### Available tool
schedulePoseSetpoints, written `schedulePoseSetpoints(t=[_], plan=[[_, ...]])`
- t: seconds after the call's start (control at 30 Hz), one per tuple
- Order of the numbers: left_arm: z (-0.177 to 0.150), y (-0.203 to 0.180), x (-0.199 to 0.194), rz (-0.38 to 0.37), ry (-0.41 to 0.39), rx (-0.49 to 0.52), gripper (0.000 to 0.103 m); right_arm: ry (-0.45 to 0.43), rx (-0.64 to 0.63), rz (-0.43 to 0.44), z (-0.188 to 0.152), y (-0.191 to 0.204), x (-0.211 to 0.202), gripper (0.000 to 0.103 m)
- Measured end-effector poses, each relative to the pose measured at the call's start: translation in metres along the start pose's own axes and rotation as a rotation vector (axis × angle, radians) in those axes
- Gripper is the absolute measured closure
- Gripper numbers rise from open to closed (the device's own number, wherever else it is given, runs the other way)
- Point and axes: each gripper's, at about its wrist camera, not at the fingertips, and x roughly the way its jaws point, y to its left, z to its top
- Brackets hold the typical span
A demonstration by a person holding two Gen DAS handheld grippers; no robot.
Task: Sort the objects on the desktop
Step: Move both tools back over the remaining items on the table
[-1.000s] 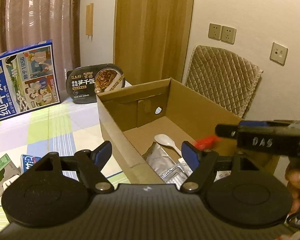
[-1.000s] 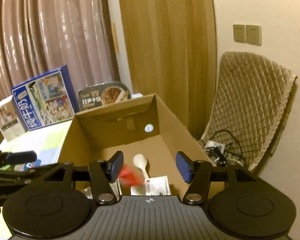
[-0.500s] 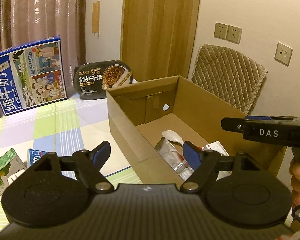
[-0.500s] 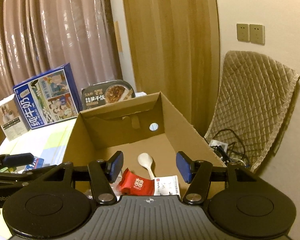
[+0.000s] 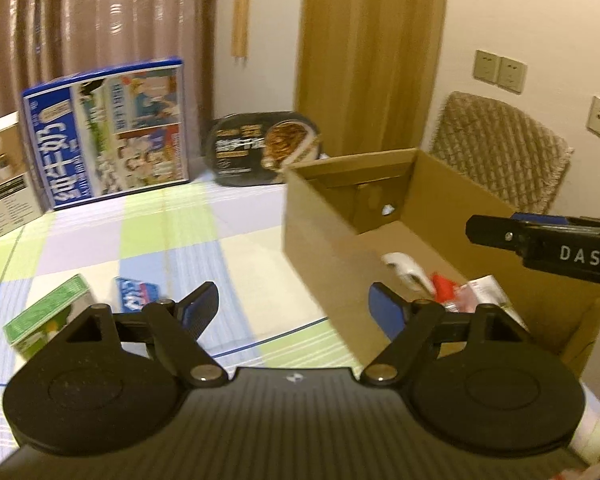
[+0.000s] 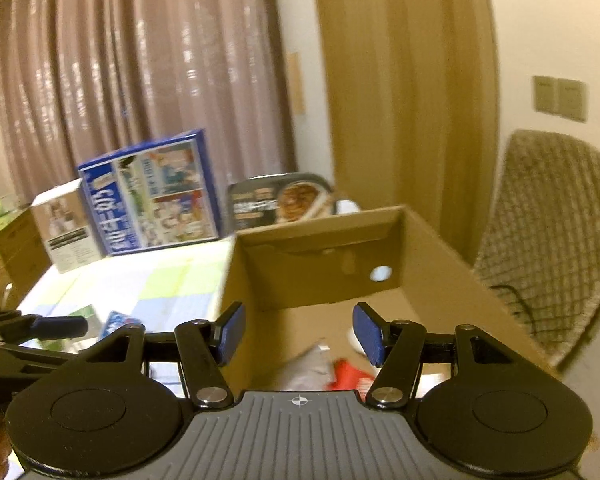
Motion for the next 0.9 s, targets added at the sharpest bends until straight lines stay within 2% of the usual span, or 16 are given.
schedulePoseSetpoints(t=[0.23,0.5,0.7,0.9], plan=[[-0.015,0.037,-0.008,0.083,0.035,-0.015,0.023,0.012,-0.055,0.108,-0.003,0.044,0.008,0.046],[-0.037,0.09,-0.027,0.173,0.073,-0.076,0.022,0.077,-0.086,0.223,-0.015,0.09,0.026,0.046],[-0.054,0.123,-0.038,0.231,0.098,-0.115,0.021,0.115,-0.128,0.259,-0.027,0.119,0.036,0.046],[-0.069,0.141,-0.039,0.258,0.133,-0.127,0.02,0.169,-0.151,0.269,-0.041,0.134,0.051,0.046]])
